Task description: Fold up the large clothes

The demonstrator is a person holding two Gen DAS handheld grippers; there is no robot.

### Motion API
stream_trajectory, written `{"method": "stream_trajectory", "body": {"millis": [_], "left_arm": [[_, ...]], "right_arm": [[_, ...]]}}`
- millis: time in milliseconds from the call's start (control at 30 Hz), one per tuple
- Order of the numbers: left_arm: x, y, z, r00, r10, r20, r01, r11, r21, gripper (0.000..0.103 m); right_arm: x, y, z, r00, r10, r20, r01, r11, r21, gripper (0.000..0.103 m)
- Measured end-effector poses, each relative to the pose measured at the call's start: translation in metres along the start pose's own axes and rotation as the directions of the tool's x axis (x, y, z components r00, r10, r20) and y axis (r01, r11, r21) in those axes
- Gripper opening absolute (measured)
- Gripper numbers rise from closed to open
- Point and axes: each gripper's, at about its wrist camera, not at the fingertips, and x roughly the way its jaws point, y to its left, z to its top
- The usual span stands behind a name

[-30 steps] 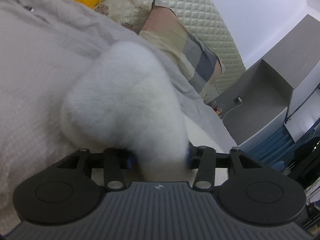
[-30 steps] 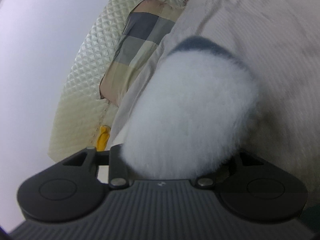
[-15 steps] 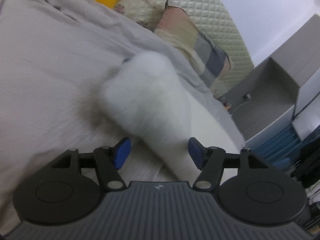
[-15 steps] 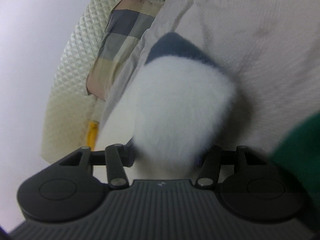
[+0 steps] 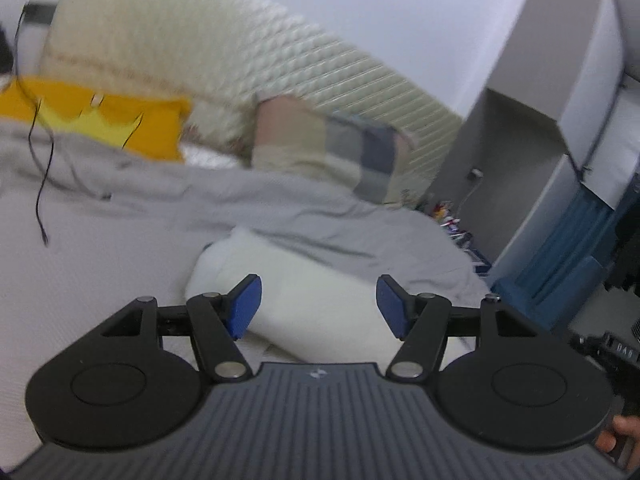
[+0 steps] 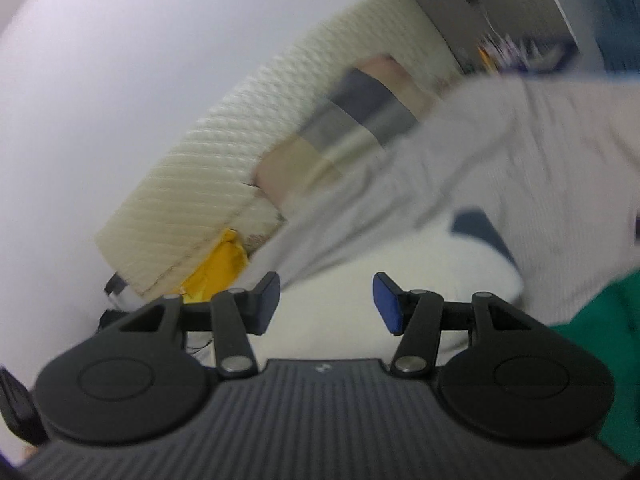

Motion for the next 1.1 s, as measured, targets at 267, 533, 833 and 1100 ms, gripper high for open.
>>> {"method": "stream_trajectory", "body": {"millis": [267, 533, 833, 1100], "left_arm": [[-0.105, -0.085, -0.014, 1.000, -0.022, 0.012, 0.019, 0.984, 0.179, 0.069], [-0.189, -0.118, -0.068, 0.999, -0.037, 0.032, 0.027, 0.967, 0.253, 0.069], [-0.224, -0.108, -0.133, 0.998, 0.022, 0.059, -0.039, 0.949, 0.312, 0.069], [-0.221, -0.086, -0.166, 0.996, 0.050, 0.069, -0.069, 0.949, 0.308, 0.069]], "right_arm": [[-0.108, 0.084, -0.005, 0.998, -0.001, 0.061, 0.016, 0.968, -0.252, 0.055], [-0.171, 0.112, -0.055, 0.997, -0.014, 0.074, 0.040, 0.933, -0.357, 0.055], [-0.188, 0.120, -0.121, 0.998, -0.043, 0.049, 0.060, 0.903, -0.425, 0.055], [-0.181, 0.117, -0.162, 0.995, -0.080, 0.055, 0.096, 0.878, -0.470, 0.055]]}}
